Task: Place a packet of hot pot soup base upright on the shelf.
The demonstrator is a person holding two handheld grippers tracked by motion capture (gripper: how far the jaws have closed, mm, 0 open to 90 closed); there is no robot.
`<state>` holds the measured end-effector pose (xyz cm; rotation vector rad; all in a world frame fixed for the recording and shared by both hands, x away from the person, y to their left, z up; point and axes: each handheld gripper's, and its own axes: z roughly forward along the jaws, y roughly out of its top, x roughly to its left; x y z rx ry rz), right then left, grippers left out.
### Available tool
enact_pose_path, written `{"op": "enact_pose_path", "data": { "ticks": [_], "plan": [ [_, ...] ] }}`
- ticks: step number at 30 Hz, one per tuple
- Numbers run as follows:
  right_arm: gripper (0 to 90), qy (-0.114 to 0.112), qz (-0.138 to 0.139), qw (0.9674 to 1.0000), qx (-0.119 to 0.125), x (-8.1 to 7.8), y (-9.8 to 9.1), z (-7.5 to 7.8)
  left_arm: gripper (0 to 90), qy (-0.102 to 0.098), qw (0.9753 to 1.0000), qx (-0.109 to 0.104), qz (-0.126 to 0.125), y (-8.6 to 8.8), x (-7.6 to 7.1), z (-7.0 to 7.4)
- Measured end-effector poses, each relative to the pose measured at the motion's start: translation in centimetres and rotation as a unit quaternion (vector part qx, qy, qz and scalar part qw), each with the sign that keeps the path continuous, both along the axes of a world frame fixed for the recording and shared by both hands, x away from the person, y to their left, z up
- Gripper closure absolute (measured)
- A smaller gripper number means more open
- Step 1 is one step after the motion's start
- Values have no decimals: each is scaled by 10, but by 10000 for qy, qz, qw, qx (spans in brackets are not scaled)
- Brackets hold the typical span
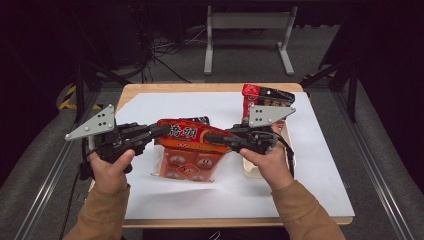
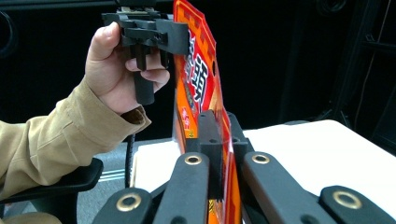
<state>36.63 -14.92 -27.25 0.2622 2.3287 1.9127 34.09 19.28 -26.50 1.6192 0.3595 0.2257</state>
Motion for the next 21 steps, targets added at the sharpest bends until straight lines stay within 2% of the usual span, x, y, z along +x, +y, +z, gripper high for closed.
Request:
{"op": "enact_pose_path", "data": {
  "ticks": [5,11,13,16,17,21],
  "plan": [
    [900,-81,-124,9995,-268,-5,0,11,798,41,9999,3,112,2,3,-1],
    [900,-133,-341,9971,-660,-5,1,23,694,38,9989,14,471,13,8,-4],
    [900,-148,-402,9964,-727,-5,0,27,633,78,9980,59,628,17,10,-6],
    [900,-195,-514,9953,-799,-5,-2,33,581,131,9976,44,677,20,14,-8],
    [900,-203,-543,9950,-819,-4,-3,35,556,214,9967,19,789,25,17,-9],
    [900,-227,-592,9942,-872,-3,-5,41,522,272,9958,-23,879,31,20,-11]
  ]
}}
